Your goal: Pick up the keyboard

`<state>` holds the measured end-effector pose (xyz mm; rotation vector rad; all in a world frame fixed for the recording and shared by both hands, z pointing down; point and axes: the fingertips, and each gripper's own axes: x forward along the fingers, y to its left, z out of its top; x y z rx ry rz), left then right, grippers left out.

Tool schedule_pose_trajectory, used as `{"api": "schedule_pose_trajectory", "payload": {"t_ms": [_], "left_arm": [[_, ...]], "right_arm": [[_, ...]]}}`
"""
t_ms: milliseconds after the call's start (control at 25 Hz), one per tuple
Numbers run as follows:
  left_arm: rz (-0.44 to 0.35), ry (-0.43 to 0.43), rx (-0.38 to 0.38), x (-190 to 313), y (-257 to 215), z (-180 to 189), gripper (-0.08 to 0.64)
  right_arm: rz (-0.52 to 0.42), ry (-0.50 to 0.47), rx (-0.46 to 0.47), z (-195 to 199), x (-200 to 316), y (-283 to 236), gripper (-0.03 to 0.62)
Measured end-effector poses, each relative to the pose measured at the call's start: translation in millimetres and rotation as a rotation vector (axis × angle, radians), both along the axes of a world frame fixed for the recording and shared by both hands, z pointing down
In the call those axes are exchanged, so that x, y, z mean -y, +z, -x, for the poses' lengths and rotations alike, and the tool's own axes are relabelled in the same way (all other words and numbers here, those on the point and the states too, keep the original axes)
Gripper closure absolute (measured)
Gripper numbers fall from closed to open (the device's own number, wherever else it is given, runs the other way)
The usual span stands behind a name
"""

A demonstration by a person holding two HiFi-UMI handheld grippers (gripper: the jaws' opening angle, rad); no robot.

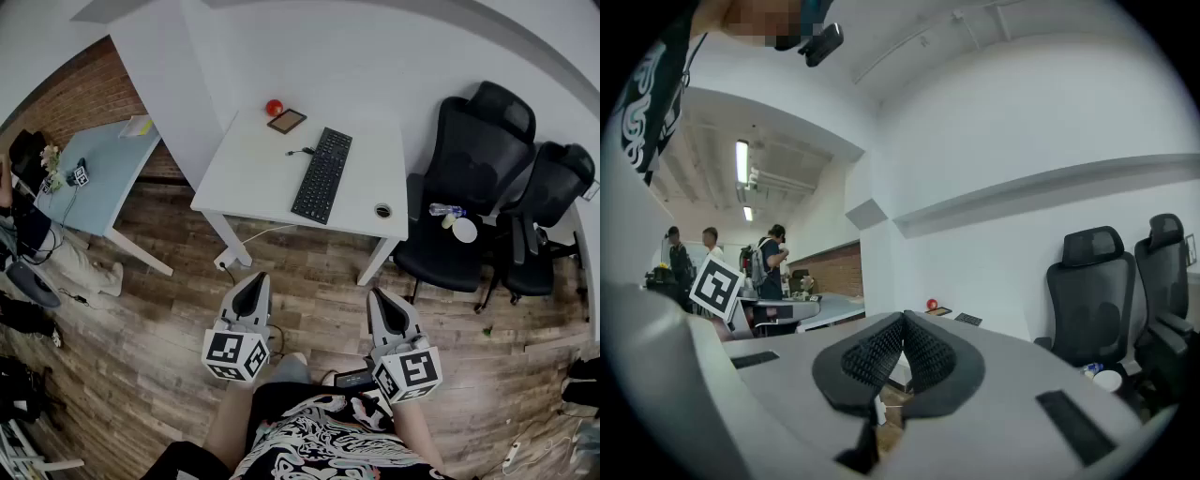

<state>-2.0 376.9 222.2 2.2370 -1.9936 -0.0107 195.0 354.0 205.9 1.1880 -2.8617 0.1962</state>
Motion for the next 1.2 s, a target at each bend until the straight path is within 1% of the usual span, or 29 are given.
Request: {"api": "schedule_pose_trajectory", "payload": {"t_ms": [120, 240, 360, 480, 520, 600, 680, 720, 800, 880, 960, 1120, 1200], "left_arm": [[-0.002, 0.003, 0.008, -27.1, -4.8, 4.4, 0.540], [-0.002, 0.002, 0.006, -39.7, -10.1, 8.6, 0.540], [-0.016, 0.028, 0.004, -48.8, -16.5, 6.4, 0.540], [-0.002, 0.046, 0.048, -49.9, -14.7, 3.8, 0.540], [-0.008, 0.048, 0.065, -49.8, -15.4, 2.3, 0.541], [-0.050, 0.048, 0.108, -49.9, -21.8, -3.2, 0.541], [-0.083, 0.047, 0.158, -48.0, -29.0, -11.4, 0.540], [-0.089, 0.048, 0.171, -45.5, -31.0, -16.0, 0.540], [-0.084, 0.058, 0.164, -38.8, -31.4, -24.6, 0.540], [-0.074, 0.068, 0.135, -32.1, -30.0, -31.5, 0.540], [-0.066, 0.056, 0.130, -25.4, -29.0, -38.1, 0.540], [-0.054, 0.000, 0.204, -10.4, -25.8, -50.5, 0.540], [-0.055, -0.010, 0.207, 1.9, -24.8, -51.3, 0.540]], "right_arm": [[-0.005, 0.003, 0.001, 2.8, -28.0, -5.7, 0.565], [0.003, 0.003, -0.005, 9.4, -39.6, -5.9, 0.565], [0.008, 0.000, -0.026, 13.8, -48.5, -2.0, 0.565], [0.022, 0.024, -0.021, 13.1, -51.6, 0.4, 0.565], [0.029, 0.031, -0.018, 12.5, -52.9, 2.0, 0.565], [0.050, 0.033, -0.008, 10.3, -54.2, 7.0, 0.565], [0.084, 0.035, 0.025, 3.6, -50.2, 11.9, 0.564], [0.093, 0.045, 0.044, -2.4, -46.0, 12.7, 0.563], [0.086, 0.065, 0.067, -14.5, -37.2, 10.8, 0.563], [0.071, 0.060, 0.074, -22.3, -30.1, 6.9, 0.563], [0.061, 0.039, 0.076, -29.3, -24.0, 2.3, 0.563], [0.048, 0.031, 0.045, -46.4, -6.4, 5.4, 0.563], [0.064, 0.051, 0.026, -49.9, 11.2, 15.5, 0.563]]}}
